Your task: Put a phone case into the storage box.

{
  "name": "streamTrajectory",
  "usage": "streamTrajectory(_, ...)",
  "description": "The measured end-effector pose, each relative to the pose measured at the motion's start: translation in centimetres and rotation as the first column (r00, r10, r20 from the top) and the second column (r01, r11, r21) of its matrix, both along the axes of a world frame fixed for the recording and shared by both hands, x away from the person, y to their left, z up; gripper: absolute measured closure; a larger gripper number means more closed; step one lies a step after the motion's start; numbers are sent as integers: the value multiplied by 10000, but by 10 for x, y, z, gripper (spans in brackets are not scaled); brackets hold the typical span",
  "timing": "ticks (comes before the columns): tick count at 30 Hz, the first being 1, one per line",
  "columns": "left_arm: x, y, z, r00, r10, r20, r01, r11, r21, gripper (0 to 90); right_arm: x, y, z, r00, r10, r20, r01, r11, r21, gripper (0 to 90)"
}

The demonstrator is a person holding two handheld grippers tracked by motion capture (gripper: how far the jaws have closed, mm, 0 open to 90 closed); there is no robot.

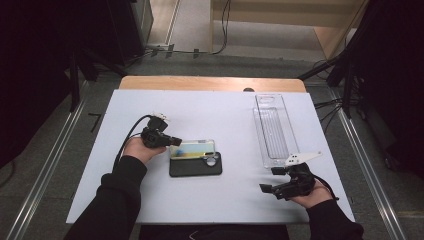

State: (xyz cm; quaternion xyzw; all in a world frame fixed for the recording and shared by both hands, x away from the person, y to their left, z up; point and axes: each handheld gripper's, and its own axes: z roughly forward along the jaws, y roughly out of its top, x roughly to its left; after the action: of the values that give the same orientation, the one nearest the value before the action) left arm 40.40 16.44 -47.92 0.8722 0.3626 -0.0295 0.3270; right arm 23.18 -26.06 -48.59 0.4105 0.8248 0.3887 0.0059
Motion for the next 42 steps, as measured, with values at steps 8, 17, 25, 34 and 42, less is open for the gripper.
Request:
streamTrajectory(8, 3, 0, -7, 9997, 264, 16, -264, 9993, 277, 900, -1, 0, 0, 10000, -8, -15, 8, 10000, -33, 144)
streamTrajectory(17, 5, 8, -7, 9981, 617, 68, -619, 9973, 397, 900, -1, 0, 0, 10000, -2, -32, 2, 10000, -48, 144)
streamTrajectory(25, 4, 17, -6, 9950, 983, 161, -990, 9939, 481, 900, -1, 0, 0, 10000, 30, -9, -30, 10000, -85, 144)
streamTrajectory(34, 3, 36, -5, 9900, 1406, 127, -1411, 9883, 571, 900, -1, 0, 0, 10000, 20, -14, -20, 9999, -110, 144)
streamTrajectory(42, -3, 57, -3, 9821, 1885, 43, -1884, 9799, 650, 900, -1, -1, 0, 10000, 3, -14, -3, 9999, -147, 144)
